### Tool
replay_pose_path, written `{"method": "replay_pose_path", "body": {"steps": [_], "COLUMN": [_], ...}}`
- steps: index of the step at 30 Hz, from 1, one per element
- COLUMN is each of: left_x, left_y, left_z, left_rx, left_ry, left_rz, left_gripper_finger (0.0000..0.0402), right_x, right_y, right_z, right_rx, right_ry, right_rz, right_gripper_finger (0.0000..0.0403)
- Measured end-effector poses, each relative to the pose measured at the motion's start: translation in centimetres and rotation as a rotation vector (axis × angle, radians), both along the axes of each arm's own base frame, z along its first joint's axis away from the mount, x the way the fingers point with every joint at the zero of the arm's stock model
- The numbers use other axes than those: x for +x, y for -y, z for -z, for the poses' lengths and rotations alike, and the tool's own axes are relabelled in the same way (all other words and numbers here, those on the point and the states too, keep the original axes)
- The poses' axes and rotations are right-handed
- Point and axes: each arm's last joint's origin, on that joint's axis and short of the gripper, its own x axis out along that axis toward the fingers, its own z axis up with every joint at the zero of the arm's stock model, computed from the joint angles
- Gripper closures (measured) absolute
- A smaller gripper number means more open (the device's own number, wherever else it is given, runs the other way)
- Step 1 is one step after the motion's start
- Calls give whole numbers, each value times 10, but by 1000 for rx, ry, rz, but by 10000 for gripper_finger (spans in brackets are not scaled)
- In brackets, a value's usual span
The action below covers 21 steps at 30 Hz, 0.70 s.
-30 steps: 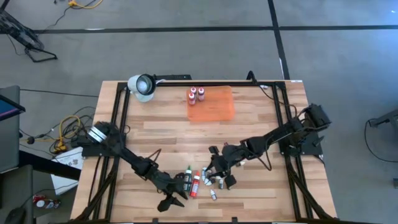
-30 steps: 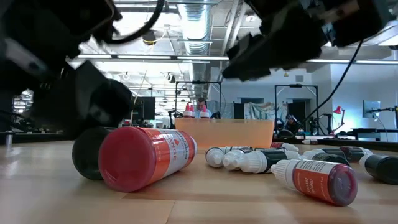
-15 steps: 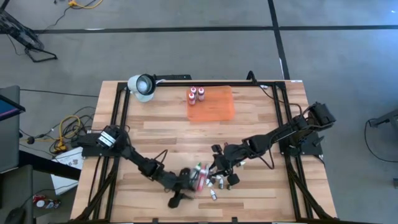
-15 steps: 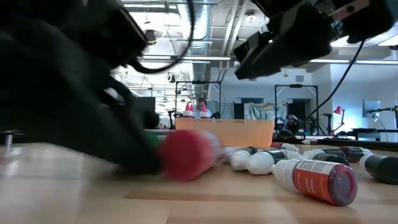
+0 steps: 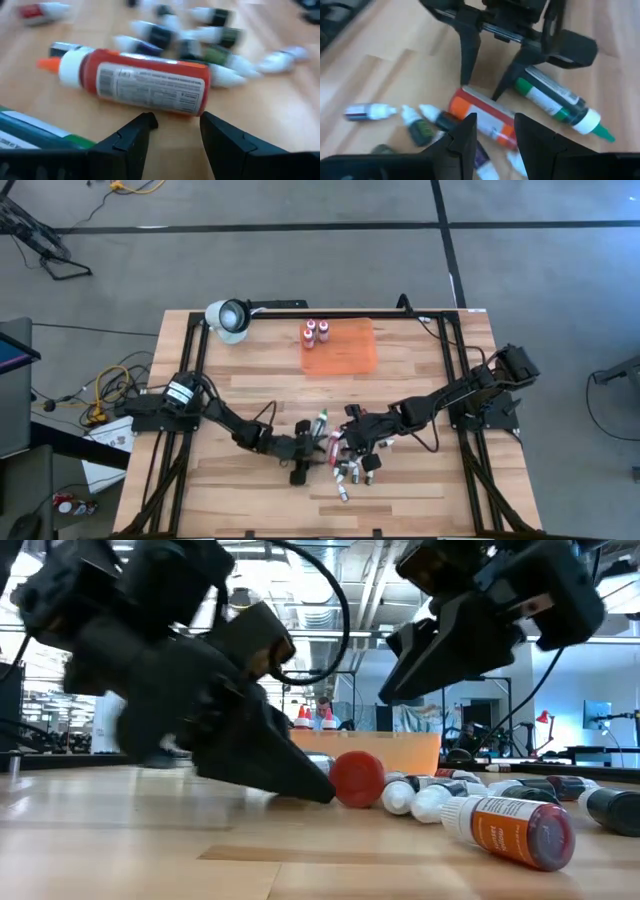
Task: Pick & Place food coloring
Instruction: Put the large orange coloring bottle into the orange bin
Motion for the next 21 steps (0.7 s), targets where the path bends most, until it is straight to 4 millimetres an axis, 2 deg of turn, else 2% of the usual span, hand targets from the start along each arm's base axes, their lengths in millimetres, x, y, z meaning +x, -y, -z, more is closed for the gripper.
{"method": "replay_pose_path", "body": {"steps": [4,11,21], "left_x": [4,4,7], "left_y": [-11,-12,-16], "left_z": [0,0,-5], "left_rx": [-27,-15,24], "left_ry": [-7,-4,56], "left_rz": [13,-10,-47], "left_gripper_finger": [233,233,233], "right_x": [-2,-8,-7], "right_y": [3,8,29], "right_z": [3,9,13], "right_rx": [-33,-43,-14], "right_ry": [-27,-128,-197], "right_rz": [73,129,250], "right_gripper_finger": [280,280,280]}}
